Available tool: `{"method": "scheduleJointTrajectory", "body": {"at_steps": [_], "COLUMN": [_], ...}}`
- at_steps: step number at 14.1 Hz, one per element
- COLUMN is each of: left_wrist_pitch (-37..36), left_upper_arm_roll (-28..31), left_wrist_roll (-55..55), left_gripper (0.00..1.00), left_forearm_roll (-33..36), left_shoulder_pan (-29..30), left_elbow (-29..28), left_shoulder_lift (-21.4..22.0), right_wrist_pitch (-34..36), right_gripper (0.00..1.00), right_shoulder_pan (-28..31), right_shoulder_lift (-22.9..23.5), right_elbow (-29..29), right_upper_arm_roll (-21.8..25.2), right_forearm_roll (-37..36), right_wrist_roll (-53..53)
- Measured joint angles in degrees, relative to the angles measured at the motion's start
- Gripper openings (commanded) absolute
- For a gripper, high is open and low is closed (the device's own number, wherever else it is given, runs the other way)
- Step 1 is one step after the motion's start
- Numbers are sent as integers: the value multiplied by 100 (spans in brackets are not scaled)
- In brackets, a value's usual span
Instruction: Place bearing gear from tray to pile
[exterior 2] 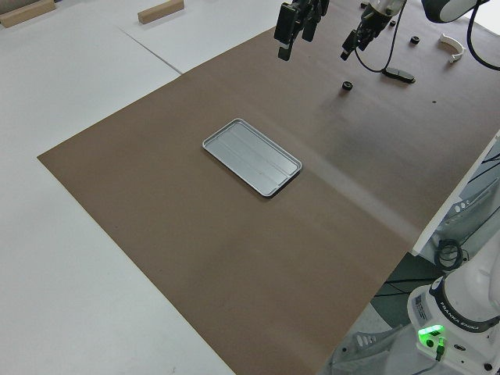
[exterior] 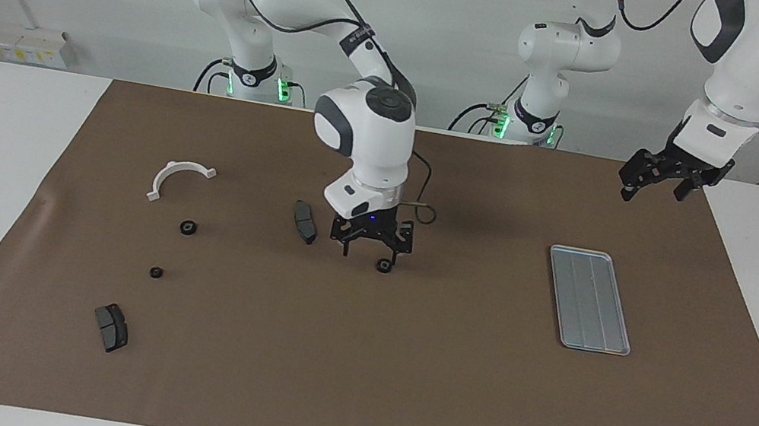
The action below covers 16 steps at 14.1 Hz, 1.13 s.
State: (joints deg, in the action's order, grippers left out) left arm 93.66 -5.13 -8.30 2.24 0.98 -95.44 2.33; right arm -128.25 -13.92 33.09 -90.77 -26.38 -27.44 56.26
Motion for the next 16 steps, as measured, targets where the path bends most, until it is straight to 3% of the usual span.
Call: {"method": "scheduleJointTrajectory", "body": {"at_steps": [3,6,9,14,16], "left_wrist_pitch": [239,247,246,246,246], "left_upper_arm_roll": [-6,-1,49,46,39], "left_wrist_roll": [158,203,203,203,203], "left_gripper": [100,100,100,100,100], "left_forearm_roll": [-121,-126,-126,-129,-130], "left_shoulder_pan": [0,0,9,3,2], "left_elbow": [-43,-49,-58,-61,-61], "left_shoulder_lift": [-1,-1,-1,-1,-1], "right_wrist_pitch": [0,0,0,-7,-17], "right_gripper": [100,100,78,57,37], "right_shoulder_pan": [-31,-36,-38,-36,-35], "right_shoulder_lift": [423,501,502,479,474], "right_elbow": [131,38,-95,-116,-112], "right_upper_arm_roll": [-155,-161,-166,-184,-188], "right_forearm_roll": [-213,-216,-217,-218,-218], "right_wrist_roll": [155,155,155,154,154]}}
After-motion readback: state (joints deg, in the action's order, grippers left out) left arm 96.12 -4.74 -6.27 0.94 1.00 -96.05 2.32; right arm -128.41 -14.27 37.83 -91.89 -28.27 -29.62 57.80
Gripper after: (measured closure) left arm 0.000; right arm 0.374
